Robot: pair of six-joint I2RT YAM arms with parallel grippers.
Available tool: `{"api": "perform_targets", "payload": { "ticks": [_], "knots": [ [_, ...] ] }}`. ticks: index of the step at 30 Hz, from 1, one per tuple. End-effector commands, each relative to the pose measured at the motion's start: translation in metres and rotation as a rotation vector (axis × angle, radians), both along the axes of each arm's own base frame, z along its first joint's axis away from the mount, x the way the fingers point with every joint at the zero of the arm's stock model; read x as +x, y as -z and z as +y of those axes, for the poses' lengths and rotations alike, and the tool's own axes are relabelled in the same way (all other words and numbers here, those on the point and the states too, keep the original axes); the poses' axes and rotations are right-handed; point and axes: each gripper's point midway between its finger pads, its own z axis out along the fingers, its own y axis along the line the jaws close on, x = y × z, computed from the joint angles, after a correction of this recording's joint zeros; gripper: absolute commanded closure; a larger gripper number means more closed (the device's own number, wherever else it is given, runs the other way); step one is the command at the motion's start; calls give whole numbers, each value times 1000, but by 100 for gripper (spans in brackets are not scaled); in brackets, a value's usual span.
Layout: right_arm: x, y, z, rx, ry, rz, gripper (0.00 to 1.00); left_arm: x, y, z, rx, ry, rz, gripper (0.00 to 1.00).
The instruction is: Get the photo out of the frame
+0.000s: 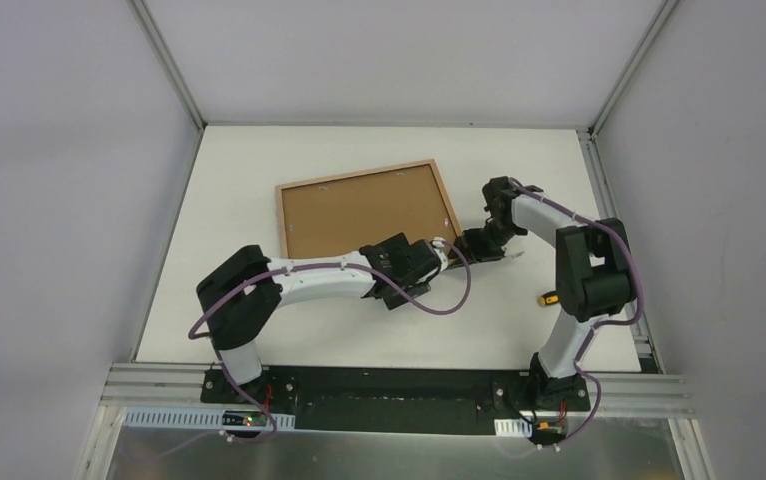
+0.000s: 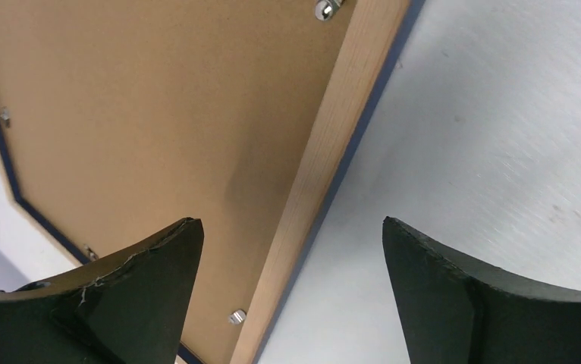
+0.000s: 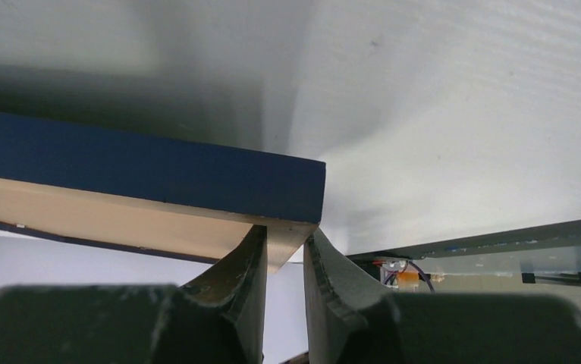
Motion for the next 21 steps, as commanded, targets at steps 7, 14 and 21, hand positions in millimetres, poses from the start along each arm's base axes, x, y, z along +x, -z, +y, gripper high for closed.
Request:
{"api": "perform_targets", "payload": {
  "ticks": [7, 14, 21],
  "knots": [
    [-21, -32, 7, 114, 31, 38, 100, 32, 4, 14, 156, -67, -231, 12],
    [-20, -34, 7, 116, 46, 36, 100, 37, 5, 16, 189, -46, -280, 28],
    [-16, -34, 8, 123, 54, 14, 100, 43, -12, 18, 184, -68, -353, 58]
  ]
}}
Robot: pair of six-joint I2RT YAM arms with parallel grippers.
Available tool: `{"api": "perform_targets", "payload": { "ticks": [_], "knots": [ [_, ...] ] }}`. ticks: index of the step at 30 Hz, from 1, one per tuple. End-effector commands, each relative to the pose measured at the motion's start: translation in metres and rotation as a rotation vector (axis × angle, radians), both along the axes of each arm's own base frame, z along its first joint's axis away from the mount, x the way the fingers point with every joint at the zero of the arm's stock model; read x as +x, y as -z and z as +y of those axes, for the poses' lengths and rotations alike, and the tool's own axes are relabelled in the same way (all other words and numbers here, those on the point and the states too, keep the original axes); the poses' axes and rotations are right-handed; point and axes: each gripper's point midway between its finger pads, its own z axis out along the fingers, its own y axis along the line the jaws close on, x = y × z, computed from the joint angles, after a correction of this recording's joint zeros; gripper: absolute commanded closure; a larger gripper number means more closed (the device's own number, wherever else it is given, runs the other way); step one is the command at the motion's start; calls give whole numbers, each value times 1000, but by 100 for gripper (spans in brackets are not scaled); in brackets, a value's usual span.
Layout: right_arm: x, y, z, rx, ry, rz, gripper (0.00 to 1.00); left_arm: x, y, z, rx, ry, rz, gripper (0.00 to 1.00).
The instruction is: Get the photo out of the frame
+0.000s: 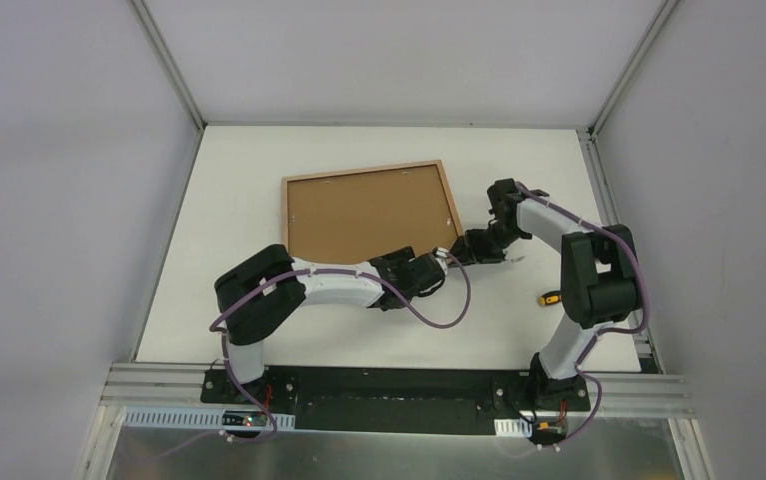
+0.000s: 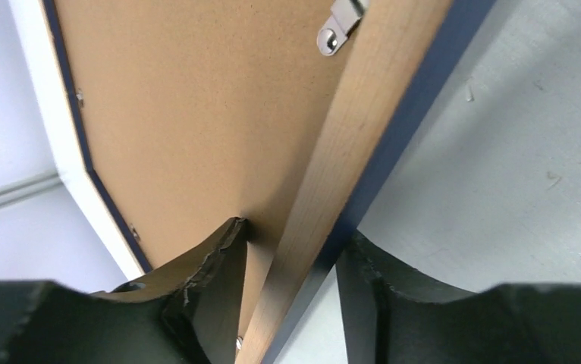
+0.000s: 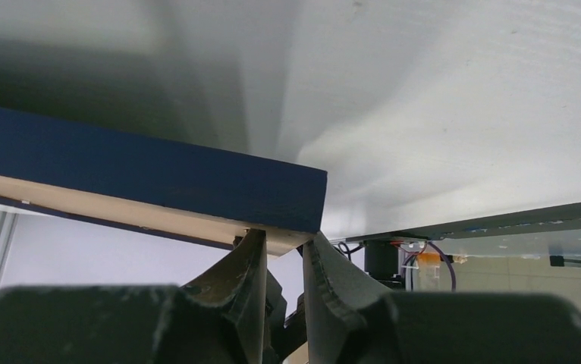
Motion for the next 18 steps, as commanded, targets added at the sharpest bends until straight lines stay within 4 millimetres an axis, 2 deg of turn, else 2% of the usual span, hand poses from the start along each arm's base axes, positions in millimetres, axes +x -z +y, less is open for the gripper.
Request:
{"api": "perform_targets", "payload": {
  "ticks": [1, 7, 10, 12, 13, 15, 18],
  "knots": [
    [-9, -24, 6, 57, -9, -6, 100, 17, -28, 5, -9, -46, -134, 62],
    [-2, -32, 8, 74, -58, -65, 99, 18, -37, 8, -11, -55, -158, 72],
    [7, -47, 7, 66, -131, -160, 69, 19, -42, 9, -16, -57, -168, 75],
    [12, -65, 5, 53, -223, -262, 45, 19, -50, 8, -30, -56, -178, 77],
    [15, -74, 4, 45, -263, -309, 37, 19, -54, 9, -34, -56, -183, 80],
    [16, -94, -2, 20, -350, -392, 26, 19, -65, 8, -44, -58, -197, 83],
    [13, -122, -19, -75, -470, -503, 20, 18, -83, 5, -59, -51, -215, 84]
  ]
}}
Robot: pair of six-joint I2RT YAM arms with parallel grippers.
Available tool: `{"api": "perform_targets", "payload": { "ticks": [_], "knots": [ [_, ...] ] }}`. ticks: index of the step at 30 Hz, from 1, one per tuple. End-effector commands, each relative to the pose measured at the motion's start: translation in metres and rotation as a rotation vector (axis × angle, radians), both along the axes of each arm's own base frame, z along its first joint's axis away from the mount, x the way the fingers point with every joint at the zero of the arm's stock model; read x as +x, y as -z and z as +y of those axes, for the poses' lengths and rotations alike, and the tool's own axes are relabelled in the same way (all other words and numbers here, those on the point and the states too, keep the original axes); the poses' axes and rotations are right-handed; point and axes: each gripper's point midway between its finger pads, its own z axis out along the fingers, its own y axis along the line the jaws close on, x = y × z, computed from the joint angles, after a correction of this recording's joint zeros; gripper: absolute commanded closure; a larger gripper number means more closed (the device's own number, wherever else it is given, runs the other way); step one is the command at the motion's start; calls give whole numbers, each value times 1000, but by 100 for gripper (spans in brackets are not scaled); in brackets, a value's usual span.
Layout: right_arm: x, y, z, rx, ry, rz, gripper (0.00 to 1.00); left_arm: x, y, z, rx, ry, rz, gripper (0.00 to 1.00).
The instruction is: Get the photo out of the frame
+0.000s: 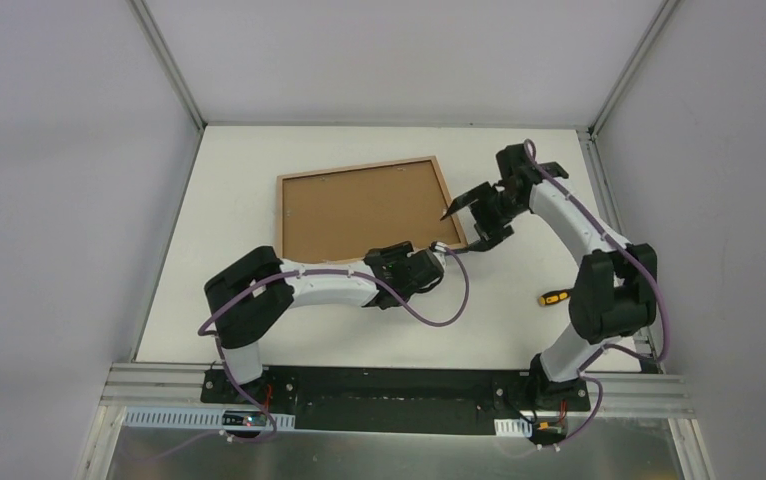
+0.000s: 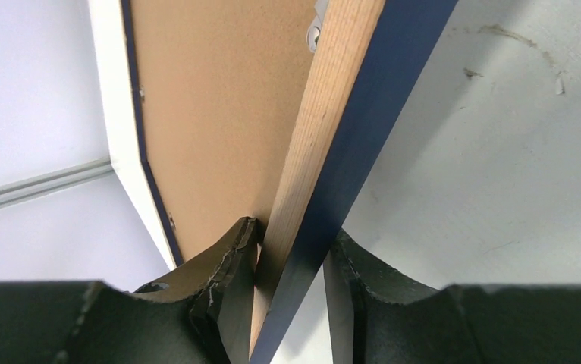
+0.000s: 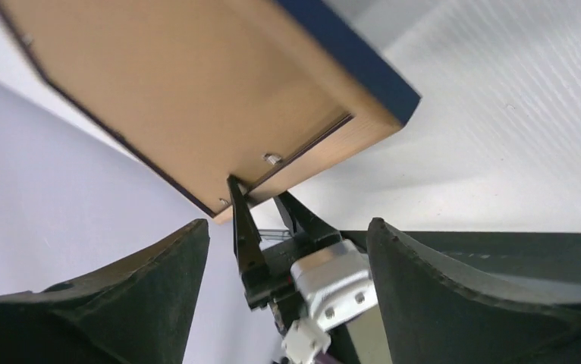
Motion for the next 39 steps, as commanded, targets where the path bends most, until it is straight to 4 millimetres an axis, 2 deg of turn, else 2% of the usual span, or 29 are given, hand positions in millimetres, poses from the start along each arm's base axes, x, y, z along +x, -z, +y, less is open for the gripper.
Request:
{"api": "perform_targets", "payload": {
  "ticks": [1, 6, 13, 17, 22, 27, 32, 39],
  "knots": [
    [-16, -63, -29, -146, -218, -247, 19, 8, -63, -3, -109, -43, -116, 84],
    [-29, -115, -65, -301, -243, -444, 15, 9, -98, -9, -139, -66, -136, 86],
    [-56, -154, -105, -403, -182, -562, 14, 17, -155, -11, -122, -103, -222, 97],
    [-86, -168, -122, -460, -191, -579, 13, 20, -188, -9, -98, -128, -267, 100],
    [-123, -161, -128, -462, -197, -593, 10, 19, -210, -12, -132, -144, -258, 100],
    [-145, -139, -126, -436, -221, -560, 10, 15, -222, -15, -166, -157, -220, 100],
    [-148, -136, -121, -404, -241, -548, 10, 14, -239, -13, -223, -191, -230, 100],
    [-138, -133, -113, -365, -250, -530, 10, 16, -265, -15, -306, -206, -246, 100]
  ]
}}
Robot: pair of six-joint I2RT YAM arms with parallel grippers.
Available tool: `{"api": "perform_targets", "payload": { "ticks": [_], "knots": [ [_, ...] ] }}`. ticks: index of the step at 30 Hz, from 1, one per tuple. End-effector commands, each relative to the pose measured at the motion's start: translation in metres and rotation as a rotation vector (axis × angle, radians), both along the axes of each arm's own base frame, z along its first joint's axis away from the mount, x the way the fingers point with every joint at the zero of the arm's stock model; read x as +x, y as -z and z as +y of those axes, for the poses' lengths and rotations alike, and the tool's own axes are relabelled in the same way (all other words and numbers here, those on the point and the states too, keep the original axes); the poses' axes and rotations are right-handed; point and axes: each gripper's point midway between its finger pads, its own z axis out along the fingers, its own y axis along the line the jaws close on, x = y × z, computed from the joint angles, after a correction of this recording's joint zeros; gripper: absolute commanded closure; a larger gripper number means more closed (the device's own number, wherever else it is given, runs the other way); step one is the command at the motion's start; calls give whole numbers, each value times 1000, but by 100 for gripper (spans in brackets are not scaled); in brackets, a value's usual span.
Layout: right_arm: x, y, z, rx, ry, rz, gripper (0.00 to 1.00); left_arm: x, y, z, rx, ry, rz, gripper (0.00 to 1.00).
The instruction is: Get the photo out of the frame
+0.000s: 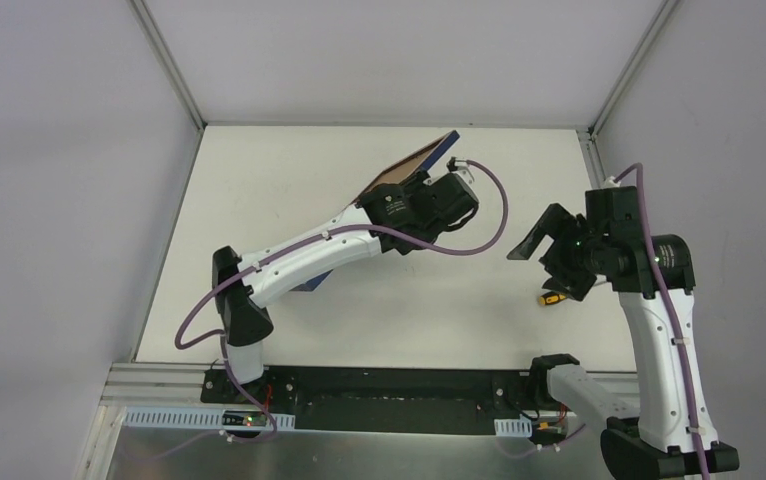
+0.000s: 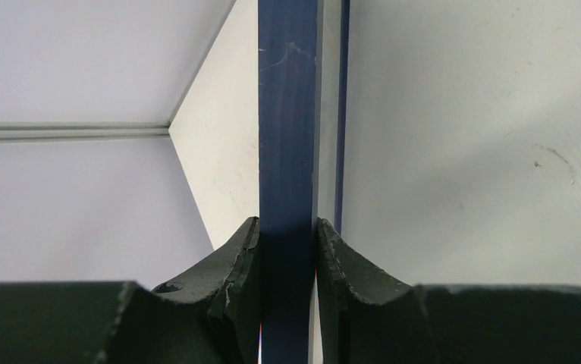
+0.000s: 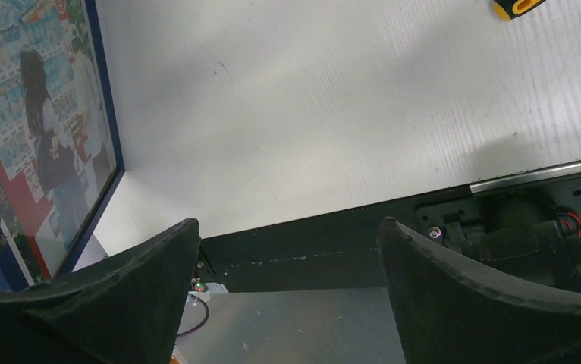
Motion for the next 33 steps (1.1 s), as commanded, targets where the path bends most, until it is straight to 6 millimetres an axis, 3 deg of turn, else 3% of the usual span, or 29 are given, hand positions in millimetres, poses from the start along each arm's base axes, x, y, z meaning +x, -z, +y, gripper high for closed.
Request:
{"api": "perform_targets", "payload": {
  "ticks": [1, 10, 15, 27, 33],
  "knots": [
    [5, 3, 9, 44, -27, 26, 9, 4, -57, 12, -105, -63, -125, 100],
    [24, 15, 23, 104, -26, 80, 5, 17, -89, 27, -293, -86, -106, 100],
    [32, 21, 28, 123, -24, 113, 5, 21, -92, 36, -441, -116, -19, 100],
    [45, 27, 36, 143, -14, 164, 2, 51, -66, 103, -694, -370, 173, 100],
    [48, 31, 40, 122, -28, 201, 1, 64, -48, 137, -730, -458, 218, 100]
  ]
}}
